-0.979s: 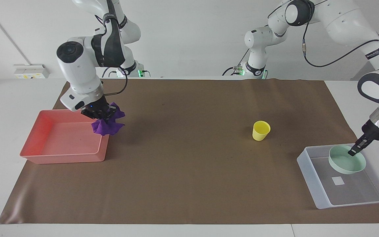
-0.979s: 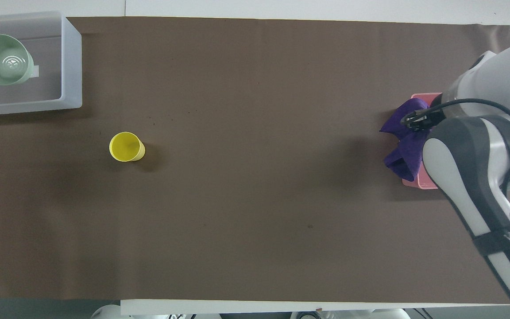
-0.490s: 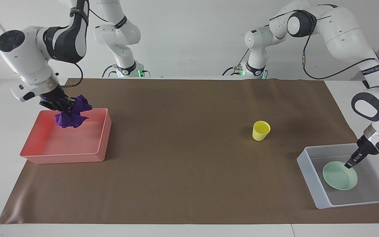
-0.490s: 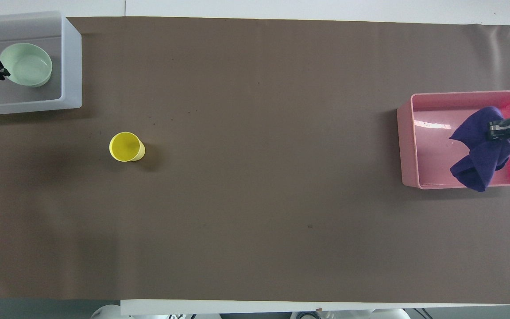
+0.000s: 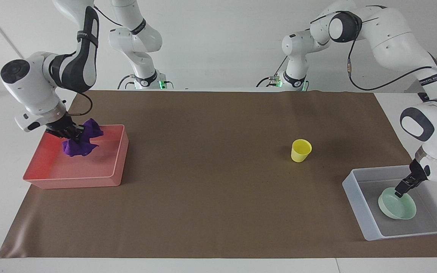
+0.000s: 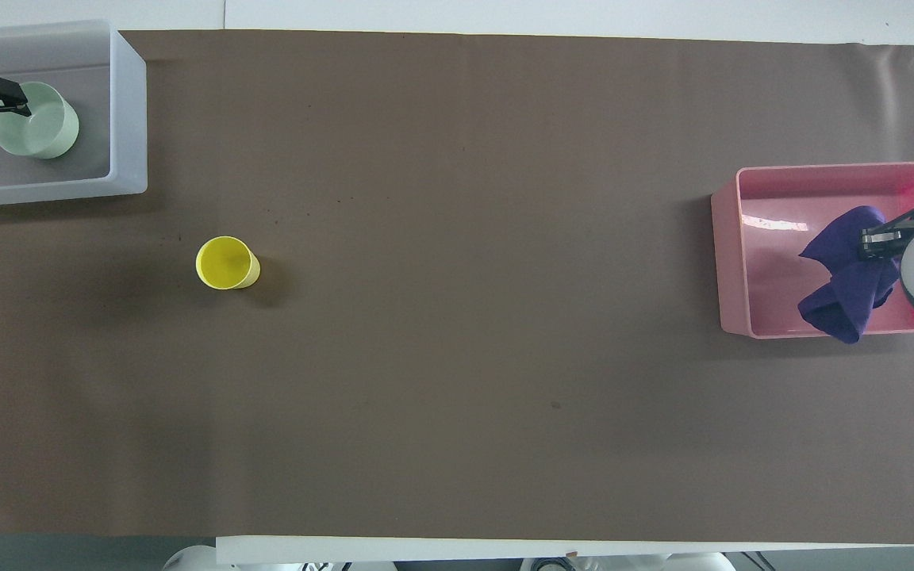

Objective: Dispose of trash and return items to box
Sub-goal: 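Reach and grasp the yellow cup with the left gripper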

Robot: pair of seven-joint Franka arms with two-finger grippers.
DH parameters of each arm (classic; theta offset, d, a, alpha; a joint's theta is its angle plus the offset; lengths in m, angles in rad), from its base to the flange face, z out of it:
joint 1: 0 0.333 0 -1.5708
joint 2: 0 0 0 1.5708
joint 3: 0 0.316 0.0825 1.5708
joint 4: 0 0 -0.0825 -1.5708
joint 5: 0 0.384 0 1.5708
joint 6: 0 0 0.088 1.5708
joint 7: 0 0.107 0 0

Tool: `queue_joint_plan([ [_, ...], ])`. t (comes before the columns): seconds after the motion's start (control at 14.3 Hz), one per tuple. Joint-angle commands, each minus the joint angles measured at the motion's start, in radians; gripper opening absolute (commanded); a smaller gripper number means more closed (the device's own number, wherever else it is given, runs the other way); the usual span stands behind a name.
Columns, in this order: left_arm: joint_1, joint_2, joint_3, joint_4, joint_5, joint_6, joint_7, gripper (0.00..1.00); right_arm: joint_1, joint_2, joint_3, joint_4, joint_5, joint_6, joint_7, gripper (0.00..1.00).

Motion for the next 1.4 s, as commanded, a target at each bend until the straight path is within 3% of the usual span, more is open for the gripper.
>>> queue_joint_plan([
  [0.0,-0.025,-0.133,-0.005,-0.058,0.025,-0.041,-0.012,1.00,-0.014,0.023,0.010,-0.024,-0.006,0.046,-0.013,0.08],
  [0.21,-0.155,-0.230,-0.004,-0.097,0.025,-0.309,-0.069,1.00,-0.011,0.042,0.010,-0.027,-0.005,0.076,-0.013,0.19],
  [0.35,-0.241,-0.301,-0.005,-0.232,0.025,-0.342,-0.127,1.00,-0.008,0.042,0.010,-0.027,-0.005,0.072,-0.011,0.35],
  [0.42,-0.294,-0.352,-0.005,-0.345,0.024,-0.333,-0.130,1.00,-0.005,0.042,0.010,-0.025,-0.005,0.068,-0.011,0.62],
  [0.49,-0.318,-0.398,-0.005,-0.441,0.024,-0.302,-0.129,1.00,-0.003,0.042,0.012,-0.021,-0.005,0.062,-0.010,0.79],
  [0.63,-0.338,-0.463,-0.007,-0.607,0.022,-0.171,-0.123,1.00,0.000,0.030,0.012,-0.016,-0.005,0.046,-0.013,0.95],
  [0.77,-0.368,-0.498,-0.005,-0.690,0.022,-0.124,-0.127,1.00,0.010,0.007,0.021,0.007,-0.005,-0.012,-0.011,0.99],
  [0.98,-0.384,-0.507,-0.007,-0.707,0.020,-0.129,-0.129,1.00,0.011,-0.018,0.085,0.065,0.009,-0.101,-0.018,0.99],
  [1.05,-0.385,-0.514,-0.007,-0.727,0.020,-0.120,-0.131,0.95,0.011,-0.018,0.105,0.093,0.012,-0.133,-0.016,0.99],
  [1.12,-0.387,-0.515,-0.007,-0.741,0.020,-0.110,-0.140,0.76,0.009,-0.018,0.127,0.123,0.030,-0.177,-0.014,0.99],
  [1.19,-0.387,-0.512,-0.007,-0.761,0.020,-0.081,-0.158,0.44,0.009,-0.018,0.142,0.168,0.064,-0.234,-0.013,0.99],
  [1.26,-0.385,-0.511,-0.007,-0.777,0.020,-0.040,-0.161,0.20,0.011,-0.014,0.151,0.217,0.072,-0.292,-0.013,0.99],
  [1.33,-0.384,-0.504,-0.007,-0.779,0.020,-0.017,-0.160,0.05,0.011,-0.014,0.176,0.263,0.069,-0.343,-0.011,0.99],
])
